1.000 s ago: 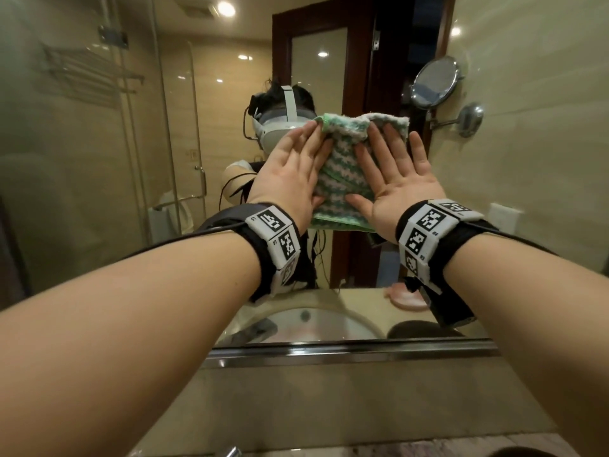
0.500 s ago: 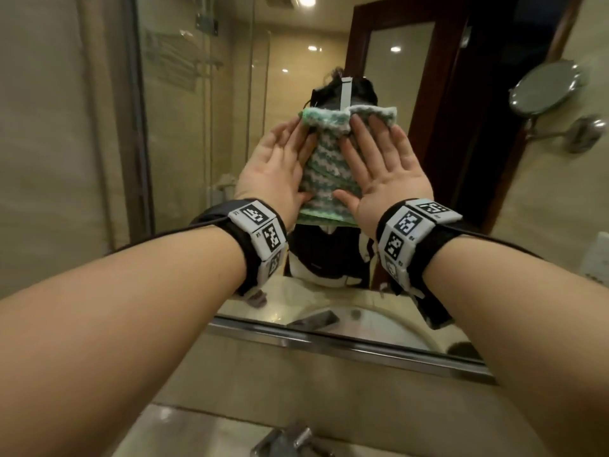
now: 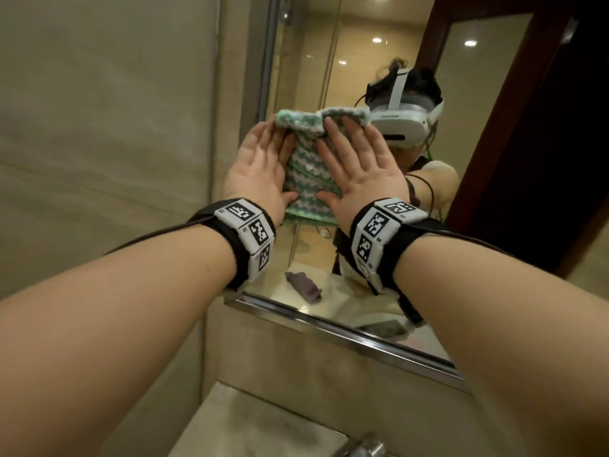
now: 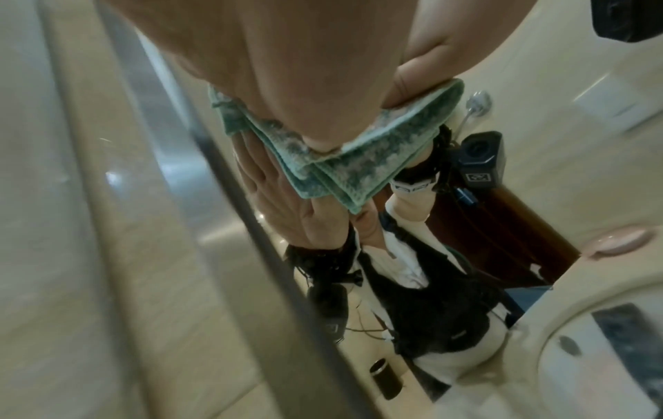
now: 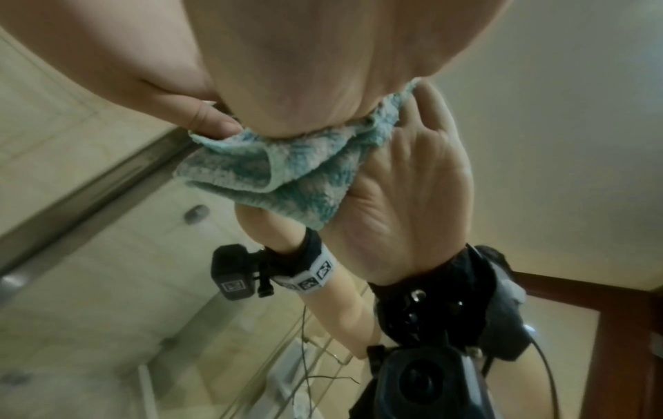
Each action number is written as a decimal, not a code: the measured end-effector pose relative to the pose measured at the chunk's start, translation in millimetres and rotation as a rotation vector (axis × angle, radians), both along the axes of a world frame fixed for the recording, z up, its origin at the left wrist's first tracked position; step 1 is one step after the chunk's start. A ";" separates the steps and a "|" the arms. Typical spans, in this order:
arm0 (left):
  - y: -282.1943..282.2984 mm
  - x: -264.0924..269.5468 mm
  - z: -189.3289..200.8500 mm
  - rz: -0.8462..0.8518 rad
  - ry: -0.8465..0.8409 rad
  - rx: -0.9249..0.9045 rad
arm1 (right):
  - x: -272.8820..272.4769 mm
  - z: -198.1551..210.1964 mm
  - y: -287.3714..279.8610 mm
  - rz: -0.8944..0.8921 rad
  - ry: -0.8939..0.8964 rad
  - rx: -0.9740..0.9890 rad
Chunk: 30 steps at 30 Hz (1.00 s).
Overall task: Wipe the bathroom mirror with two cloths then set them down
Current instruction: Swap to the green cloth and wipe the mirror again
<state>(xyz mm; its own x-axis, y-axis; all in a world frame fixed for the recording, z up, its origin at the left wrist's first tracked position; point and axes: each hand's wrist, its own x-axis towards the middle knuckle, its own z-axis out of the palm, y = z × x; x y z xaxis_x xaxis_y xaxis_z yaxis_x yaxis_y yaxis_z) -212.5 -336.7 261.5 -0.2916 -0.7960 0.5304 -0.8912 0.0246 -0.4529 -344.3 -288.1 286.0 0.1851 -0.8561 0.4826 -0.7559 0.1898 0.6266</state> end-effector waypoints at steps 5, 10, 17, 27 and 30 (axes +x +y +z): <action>-14.5 26.5 -5.8 0.068 -0.111 0.010 | 35.3 -12.0 -26.8 -0.008 0.009 0.025; -13.2 26.6 -7.5 0.065 -0.169 0.016 | 39.3 -15.2 -28.0 -0.009 0.008 0.020; -5.2 20.0 -7.4 0.087 -0.162 0.039 | 22.3 -13.6 -19.0 0.047 0.033 0.012; 25.3 -38.7 -18.0 -0.075 -0.028 0.030 | -44.0 -15.3 26.0 0.063 -0.007 -0.006; 39.9 -63.2 -18.3 -0.144 -0.016 0.033 | -71.4 -20.0 47.4 -0.009 0.004 -0.029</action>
